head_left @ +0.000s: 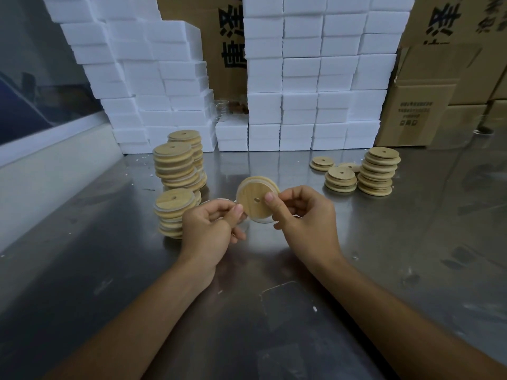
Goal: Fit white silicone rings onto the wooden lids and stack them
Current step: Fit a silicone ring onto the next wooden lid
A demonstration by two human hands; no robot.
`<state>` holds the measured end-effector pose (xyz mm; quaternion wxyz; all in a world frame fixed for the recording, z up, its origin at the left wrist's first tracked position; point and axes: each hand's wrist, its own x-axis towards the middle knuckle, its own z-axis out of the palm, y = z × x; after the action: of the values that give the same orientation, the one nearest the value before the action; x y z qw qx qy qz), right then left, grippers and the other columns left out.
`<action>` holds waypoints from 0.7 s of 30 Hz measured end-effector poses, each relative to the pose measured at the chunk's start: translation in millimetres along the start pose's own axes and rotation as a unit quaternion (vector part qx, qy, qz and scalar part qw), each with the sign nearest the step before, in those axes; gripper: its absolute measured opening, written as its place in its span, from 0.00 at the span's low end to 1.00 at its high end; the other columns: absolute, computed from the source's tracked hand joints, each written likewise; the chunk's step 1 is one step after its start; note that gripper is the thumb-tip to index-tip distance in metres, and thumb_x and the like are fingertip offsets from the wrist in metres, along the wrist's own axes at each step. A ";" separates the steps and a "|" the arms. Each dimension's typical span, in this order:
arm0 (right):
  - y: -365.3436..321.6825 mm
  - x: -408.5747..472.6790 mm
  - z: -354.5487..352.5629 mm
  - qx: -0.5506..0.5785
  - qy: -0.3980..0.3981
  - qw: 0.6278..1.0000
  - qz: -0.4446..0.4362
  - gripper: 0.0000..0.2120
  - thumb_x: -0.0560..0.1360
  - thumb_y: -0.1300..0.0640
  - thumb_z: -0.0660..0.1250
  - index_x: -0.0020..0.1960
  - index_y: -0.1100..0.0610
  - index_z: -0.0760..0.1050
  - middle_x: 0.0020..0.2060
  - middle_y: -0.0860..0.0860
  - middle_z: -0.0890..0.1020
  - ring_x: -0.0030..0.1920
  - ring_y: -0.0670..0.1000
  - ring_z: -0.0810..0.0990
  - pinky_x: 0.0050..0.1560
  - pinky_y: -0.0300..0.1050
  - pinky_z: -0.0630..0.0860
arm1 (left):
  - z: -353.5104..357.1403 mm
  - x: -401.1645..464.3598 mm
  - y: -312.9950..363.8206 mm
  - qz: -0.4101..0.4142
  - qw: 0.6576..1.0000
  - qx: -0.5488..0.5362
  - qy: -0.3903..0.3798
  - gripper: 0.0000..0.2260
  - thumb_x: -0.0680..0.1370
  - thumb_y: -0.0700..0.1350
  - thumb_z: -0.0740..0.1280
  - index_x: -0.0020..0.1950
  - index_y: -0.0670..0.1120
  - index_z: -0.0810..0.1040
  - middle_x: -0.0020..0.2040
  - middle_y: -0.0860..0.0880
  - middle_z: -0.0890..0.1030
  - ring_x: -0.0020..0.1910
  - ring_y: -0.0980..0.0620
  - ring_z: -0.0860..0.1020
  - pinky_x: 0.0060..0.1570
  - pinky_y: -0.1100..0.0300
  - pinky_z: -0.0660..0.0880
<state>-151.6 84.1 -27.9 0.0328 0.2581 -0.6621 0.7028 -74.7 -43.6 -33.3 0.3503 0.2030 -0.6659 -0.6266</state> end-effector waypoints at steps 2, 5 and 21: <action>-1.0 0.2 -0.1 0.011 0.001 1.000 0.004 0.09 0.72 0.53 0.76 0.40 0.55 0.79 0.34 0.52 0.84 0.36 0.55 0.83 0.38 0.53 0.82 | 1.5 -3.3 4.8 -0.019 0.999 -0.031 -0.007 0.05 0.78 0.36 0.69 0.42 0.42 0.81 0.34 0.50 0.84 0.23 0.54 0.77 0.24 0.66 0.71; -3.5 0.3 0.8 0.043 -0.009 0.999 0.021 0.09 0.72 0.54 0.75 0.40 0.59 0.80 0.32 0.52 0.84 0.33 0.49 0.83 0.33 0.42 0.80 | 6.4 -8.3 10.6 -0.053 0.996 -0.069 -0.017 0.06 0.78 0.37 0.68 0.43 0.41 0.82 0.36 0.49 0.85 0.24 0.54 0.77 0.24 0.66 0.71; -7.2 -3.4 -1.7 0.019 -0.067 0.995 0.073 0.10 0.75 0.55 0.72 0.40 0.61 0.82 0.37 0.54 0.86 0.29 0.45 0.79 0.31 0.38 0.74 | 7.3 -10.5 9.3 0.003 1.000 0.004 -0.023 0.08 0.77 0.36 0.70 0.39 0.44 0.83 0.34 0.48 0.85 0.23 0.55 0.74 0.25 0.66 0.70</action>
<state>-146.5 87.6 -22.8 -0.0684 0.2563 -0.6668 0.6964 -71.2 -29.9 -26.2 0.3358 0.1885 -0.6769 -0.6273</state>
